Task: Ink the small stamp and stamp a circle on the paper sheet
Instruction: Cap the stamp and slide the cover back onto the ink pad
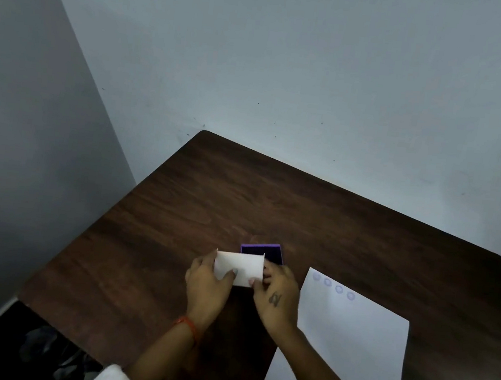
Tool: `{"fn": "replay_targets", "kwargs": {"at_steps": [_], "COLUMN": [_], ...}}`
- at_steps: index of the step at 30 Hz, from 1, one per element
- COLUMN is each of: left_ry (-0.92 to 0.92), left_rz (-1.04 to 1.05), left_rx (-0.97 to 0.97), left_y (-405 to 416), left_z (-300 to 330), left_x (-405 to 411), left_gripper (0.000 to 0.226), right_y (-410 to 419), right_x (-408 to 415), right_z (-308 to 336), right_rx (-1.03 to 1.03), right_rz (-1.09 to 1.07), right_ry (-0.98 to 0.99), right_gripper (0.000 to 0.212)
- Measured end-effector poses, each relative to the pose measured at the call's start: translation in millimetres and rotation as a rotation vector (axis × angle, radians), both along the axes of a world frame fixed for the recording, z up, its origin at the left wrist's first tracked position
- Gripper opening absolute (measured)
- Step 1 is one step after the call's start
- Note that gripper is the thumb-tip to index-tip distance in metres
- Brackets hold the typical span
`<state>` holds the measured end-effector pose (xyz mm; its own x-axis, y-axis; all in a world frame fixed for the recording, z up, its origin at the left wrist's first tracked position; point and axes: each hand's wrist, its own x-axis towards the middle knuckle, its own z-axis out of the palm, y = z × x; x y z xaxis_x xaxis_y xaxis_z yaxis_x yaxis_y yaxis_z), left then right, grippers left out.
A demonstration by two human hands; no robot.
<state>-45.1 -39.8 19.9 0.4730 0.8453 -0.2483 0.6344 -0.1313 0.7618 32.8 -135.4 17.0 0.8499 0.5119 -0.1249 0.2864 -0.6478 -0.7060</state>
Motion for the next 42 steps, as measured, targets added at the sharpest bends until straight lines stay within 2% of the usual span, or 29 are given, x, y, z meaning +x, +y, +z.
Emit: {"fn": "replay_targets", "kwargs": {"at_steps": [3,8,16,26,42], "left_ry": [-0.058,-0.02,0.077,0.055,0.044], "left_rz": [-0.065,-0.101,-0.07,-0.016,-0.033], "left_rx": [0.003,-0.053,-0.087,-0.142,-0.108], "left_y": [2.0,-0.5,-9.6,-15.5,-9.3], "left_z": [9.2,6.9,-14.7,-24.1,-26.7], "left_x": [20.7,50.1,59.1,59.6,54.1], "left_gripper": [0.058,0.059,0.055,0.053,0.039], "right_y": [1.7,5.3,7.2,8.1,4.2], "right_x": [20.5,45.6,57.7,59.0,59.3], "right_z": [11.2,12.6,-10.5,-23.5,-24.2], "right_rx": [0.029,-0.011,-0.113,-0.131,-0.13], "right_rz": [-0.077,-0.151,-0.11,-0.1,-0.103], "right_ry": [-0.034,0.017,0.106,0.115,0.125], "right_gripper": [0.041,0.038,0.039,0.044,0.034]}}
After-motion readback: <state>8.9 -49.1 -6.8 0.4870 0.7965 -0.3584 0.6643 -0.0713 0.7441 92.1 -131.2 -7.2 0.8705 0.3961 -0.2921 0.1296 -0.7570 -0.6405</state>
